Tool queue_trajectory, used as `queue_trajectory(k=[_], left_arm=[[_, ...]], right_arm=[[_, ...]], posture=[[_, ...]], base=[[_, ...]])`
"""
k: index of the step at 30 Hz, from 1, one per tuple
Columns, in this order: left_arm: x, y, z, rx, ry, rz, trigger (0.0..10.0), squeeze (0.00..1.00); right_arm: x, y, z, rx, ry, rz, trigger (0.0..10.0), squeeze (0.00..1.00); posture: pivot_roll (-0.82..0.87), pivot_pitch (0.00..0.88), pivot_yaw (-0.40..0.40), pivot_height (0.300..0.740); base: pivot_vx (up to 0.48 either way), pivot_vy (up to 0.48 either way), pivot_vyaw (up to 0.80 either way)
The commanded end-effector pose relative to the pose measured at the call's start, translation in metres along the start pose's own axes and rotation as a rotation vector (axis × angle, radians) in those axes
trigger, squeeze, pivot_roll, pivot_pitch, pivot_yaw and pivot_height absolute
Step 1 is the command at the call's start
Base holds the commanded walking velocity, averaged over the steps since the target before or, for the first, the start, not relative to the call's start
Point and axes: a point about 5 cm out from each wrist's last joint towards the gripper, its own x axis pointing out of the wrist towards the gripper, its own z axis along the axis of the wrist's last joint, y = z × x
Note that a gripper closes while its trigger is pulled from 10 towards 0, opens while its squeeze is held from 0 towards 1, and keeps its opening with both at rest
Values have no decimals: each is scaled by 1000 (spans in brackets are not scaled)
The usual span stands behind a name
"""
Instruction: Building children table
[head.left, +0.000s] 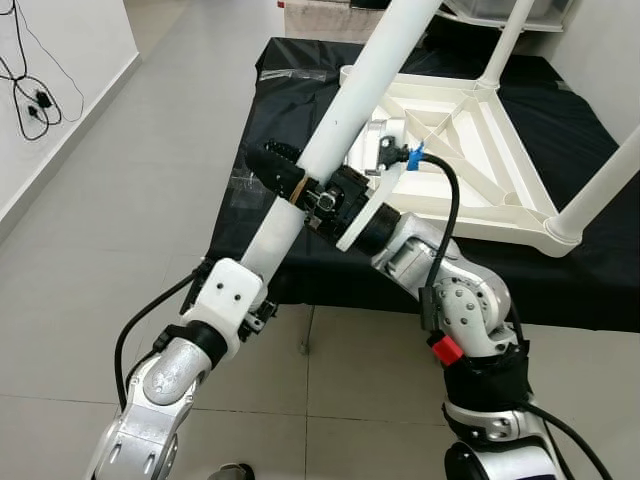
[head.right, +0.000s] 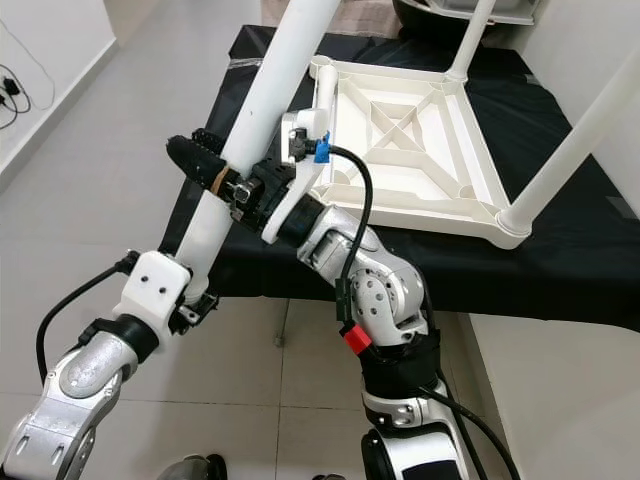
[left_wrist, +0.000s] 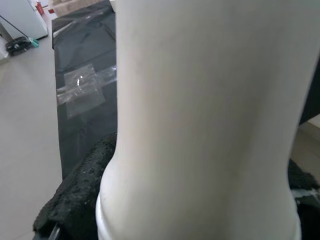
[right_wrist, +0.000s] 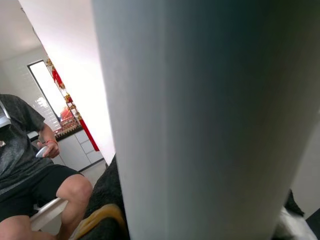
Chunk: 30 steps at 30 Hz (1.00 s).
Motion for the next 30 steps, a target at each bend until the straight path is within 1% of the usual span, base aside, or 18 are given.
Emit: queue_trajectory(k=[1,6,7,8,9,10,11,14,15,16,17,18,20,23,25,26,28,30], left_arm=[[-1,-1,-4,9,14,-9,0,0],[-2,1,-5,19,24,-7,0,0],[-3,1,-6,16,36,-9,10000,0],[-3,1,-6,16,36,-9,10000,0],[-4,1,-6,9,41,-17,10000,0],[-5,-1,-4,-25,37,-44,10000,0],[-5,-1,-4,-25,37,-44,10000,0],[-11,-6,0,-89,26,-123,10000,0],[-14,-9,2,-115,20,-161,10000,0],[-14,-9,2,-115,20,-161,10000,0],[-16,-11,4,-137,17,-191,10000,0],[-16,-11,4,-137,17,-191,10000,0],[-24,-20,6,-225,25,-309,10000,0],[-29,-24,7,-266,33,-362,10000,0],[-41,-31,8,-339,53,-458,10000,0],[-41,-31,8,-339,53,-458,10000,0],[-48,-35,7,-399,72,-511,10000,0],[-53,-37,6,-420,88,-537,10000,0]], right_arm=[[4,12,-7,22,27,74,10000,0],[4,6,-5,11,15,53,10000,0],[2,3,-4,7,6,40,10000,0],[2,3,-4,7,6,40,10000,0],[0,-5,-2,-16,-12,7,10000,929],[-2,-8,0,-32,-13,12,10000,1000],[-2,-8,0,-32,-13,12,10000,1000],[-6,-14,2,-53,11,35,10000,1000],[-9,-15,1,-36,29,73,10000,392],[-9,-15,1,-36,29,73,10000,392],[-11,-15,0,-17,47,110,10000,0],[-11,-15,0,-17,47,110,10000,0],[-18,-12,-3,19,89,237,10000,0],[-21,-11,-4,51,103,301,10000,0],[-27,-11,-1,100,100,403,10000,0],[-27,-11,-1,100,100,403,10000,0],[-28,-12,3,107,93,429,10000,0],[-29,-12,4,113,94,448,10000,0]], posture=[[105,130,-44,740],[105,129,-44,740],[108,130,-43,740],[108,130,-43,740],[108,130,-43,740],[113,130,-42,740],[113,130,-42,740],[118,132,-39,740],[119,131,-38,740],[119,131,-38,740],[119,131,-38,740],[119,131,-38,740],[127,138,-28,740],[130,138,-27,740],[136,143,-24,740],[136,143,-24,740],[139,147,-21,740],[136,149,-21,740]], base=[[0,0,0],[0,0,0],[0,0,0],[0,0,0],[0,0,0],[0,0,0],[0,0,0],[0,0,0],[0,0,0],[0,0,0],[0,0,0],[0,0,0],[0,0,0],[0,0,0],[0,0,0],[0,0,0],[0,0,0],[0,0,0]])
